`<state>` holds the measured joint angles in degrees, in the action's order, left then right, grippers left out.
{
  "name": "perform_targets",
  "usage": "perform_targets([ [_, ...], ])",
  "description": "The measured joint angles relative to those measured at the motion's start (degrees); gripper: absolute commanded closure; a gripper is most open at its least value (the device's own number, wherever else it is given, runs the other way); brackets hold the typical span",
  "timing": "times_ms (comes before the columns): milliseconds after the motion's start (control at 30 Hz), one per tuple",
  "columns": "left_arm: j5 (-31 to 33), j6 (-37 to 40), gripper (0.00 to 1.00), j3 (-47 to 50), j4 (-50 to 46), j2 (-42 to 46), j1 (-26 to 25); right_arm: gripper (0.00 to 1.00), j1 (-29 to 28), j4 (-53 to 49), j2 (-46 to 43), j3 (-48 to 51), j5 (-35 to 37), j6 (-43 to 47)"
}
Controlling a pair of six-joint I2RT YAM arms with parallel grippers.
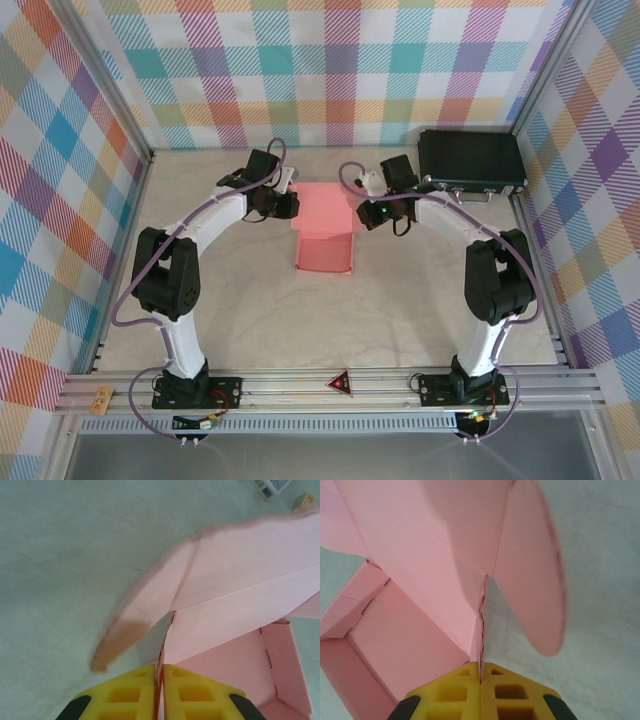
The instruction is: Fold the paper box
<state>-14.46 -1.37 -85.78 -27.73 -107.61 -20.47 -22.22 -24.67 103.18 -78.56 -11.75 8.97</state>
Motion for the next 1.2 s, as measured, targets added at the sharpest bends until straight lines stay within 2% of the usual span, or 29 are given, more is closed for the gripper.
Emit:
perform_targets([
  [367, 6.03, -4.94, 0.86, 5.66, 8.66, 2.36, -1.90, 0.94, -3.02, 9.03, -1.60, 4.61, 9.68, -7.43],
  [800, 9.09, -8.11, 0.84, 9.81, 14.99, 4.61, -2.73, 0.96, -6.82, 15.67, -1.68, 7.63, 20.15, -12.07],
  [1200, 9.53, -9.92, 0.80, 11.82, 17.75, 4.72, -2.78, 0.97, -8.52, 18.43, -2.14, 9.16, 25.05, -12.83],
])
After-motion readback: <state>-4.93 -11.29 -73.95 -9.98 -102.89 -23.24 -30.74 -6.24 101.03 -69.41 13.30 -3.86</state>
